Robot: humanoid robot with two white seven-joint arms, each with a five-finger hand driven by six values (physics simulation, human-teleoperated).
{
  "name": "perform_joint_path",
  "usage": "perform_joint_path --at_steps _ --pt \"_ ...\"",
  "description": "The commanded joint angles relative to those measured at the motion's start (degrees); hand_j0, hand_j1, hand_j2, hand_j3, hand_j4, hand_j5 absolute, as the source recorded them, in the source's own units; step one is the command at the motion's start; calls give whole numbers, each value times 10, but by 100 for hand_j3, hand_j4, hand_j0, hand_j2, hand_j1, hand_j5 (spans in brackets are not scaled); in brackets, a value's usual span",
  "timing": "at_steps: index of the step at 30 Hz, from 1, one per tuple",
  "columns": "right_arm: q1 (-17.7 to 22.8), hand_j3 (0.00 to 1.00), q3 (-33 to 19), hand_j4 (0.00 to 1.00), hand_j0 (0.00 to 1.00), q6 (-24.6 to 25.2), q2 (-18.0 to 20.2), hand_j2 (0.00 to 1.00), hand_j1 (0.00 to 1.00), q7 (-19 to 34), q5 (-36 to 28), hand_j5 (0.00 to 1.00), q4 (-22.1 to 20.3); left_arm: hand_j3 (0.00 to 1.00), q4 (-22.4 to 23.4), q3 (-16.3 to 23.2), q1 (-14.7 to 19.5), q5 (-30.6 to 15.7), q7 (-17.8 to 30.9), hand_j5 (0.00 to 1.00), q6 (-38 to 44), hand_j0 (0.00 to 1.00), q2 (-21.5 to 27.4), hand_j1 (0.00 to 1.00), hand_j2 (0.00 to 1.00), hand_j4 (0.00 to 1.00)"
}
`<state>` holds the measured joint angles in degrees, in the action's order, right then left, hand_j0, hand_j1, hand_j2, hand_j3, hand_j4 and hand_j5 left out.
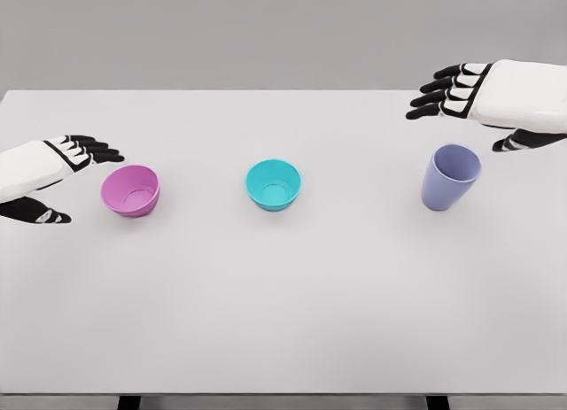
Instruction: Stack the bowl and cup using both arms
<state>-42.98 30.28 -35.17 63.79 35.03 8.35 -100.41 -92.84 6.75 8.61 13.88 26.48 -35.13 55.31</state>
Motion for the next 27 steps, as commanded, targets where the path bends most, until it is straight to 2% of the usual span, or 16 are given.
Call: perform_joint_path --at_steps 1,3,5,6,7,8,11,14,15,17,18,19,23,25,27 --pt "0 100 0 100 100 2 1 100 100 0 -3 100 0 100 1 -1 0 -3 0 100 1 100 1 100 100 100" --pt "6 100 -29 100 100 2 -3 100 100 0 -8 100 0 100 2 -1 0 -4 0 100 1 100 0 100 100 100" --pt "11 100 -66 100 100 2 -53 100 100 0 -9 100 0 100 17 -2 1 -3 3 100 1 100 -15 100 100 100" --pt "15 100 -68 100 100 2 -54 100 100 0 -9 100 0 100 18 -8 2 -2 5 100 1 100 -17 100 100 100" --pt "16 100 -68 100 100 2 -53 100 100 0 -9 100 0 100 18 -32 1 4 27 100 1 100 -19 100 100 100" --pt "16 100 -68 100 100 2 -52 100 100 0 -9 100 0 99 14 -47 4 1 81 99 1 99 -20 99 99 99" --pt "14 100 -68 100 100 2 -52 100 100 0 -10 100 0 100 -2 -48 25 -11 85 100 1 100 -22 100 100 100" --pt "6 100 -67 100 100 2 -57 100 100 0 -11 100 0 100 -23 -36 66 2 85 100 1 100 -32 100 100 100" --pt "7 100 -66 100 100 2 -54 100 100 0 -10 100 0 100 -24 -32 68 4 85 100 1 100 -30 100 100 100" --pt "10 100 -61 100 100 2 -48 100 100 0 -9 100 2 100 -27 32 110 10 85 100 1 100 -28 100 100 100" --pt "15 100 -60 100 100 2 -48 100 100 0 -10 100 2 100 -23 83 144 17 85 100 1 100 -28 100 100 100" --pt "20 100 -58 100 100 2 -47 100 100 0 -10 100 3 100 -21 115 169 17 85 100 1 100 -27 100 100 100" --pt "35 100 -58 100 100 2 -47 100 100 0 -9 100 7 100 -25 142 185 25 85 100 1 100 -25 100 100 100" --pt "50 100 -58 100 100 2 -46 100 100 0 -9 100 11 100 -26 165 201 21 85 100 23 100 -22 100 100 100" --pt "48 100 -59 100 100 2 -46 100 100 0 -9 100 24 100 -26 167 207 14 85 100 52 100 -21 100 100 100"
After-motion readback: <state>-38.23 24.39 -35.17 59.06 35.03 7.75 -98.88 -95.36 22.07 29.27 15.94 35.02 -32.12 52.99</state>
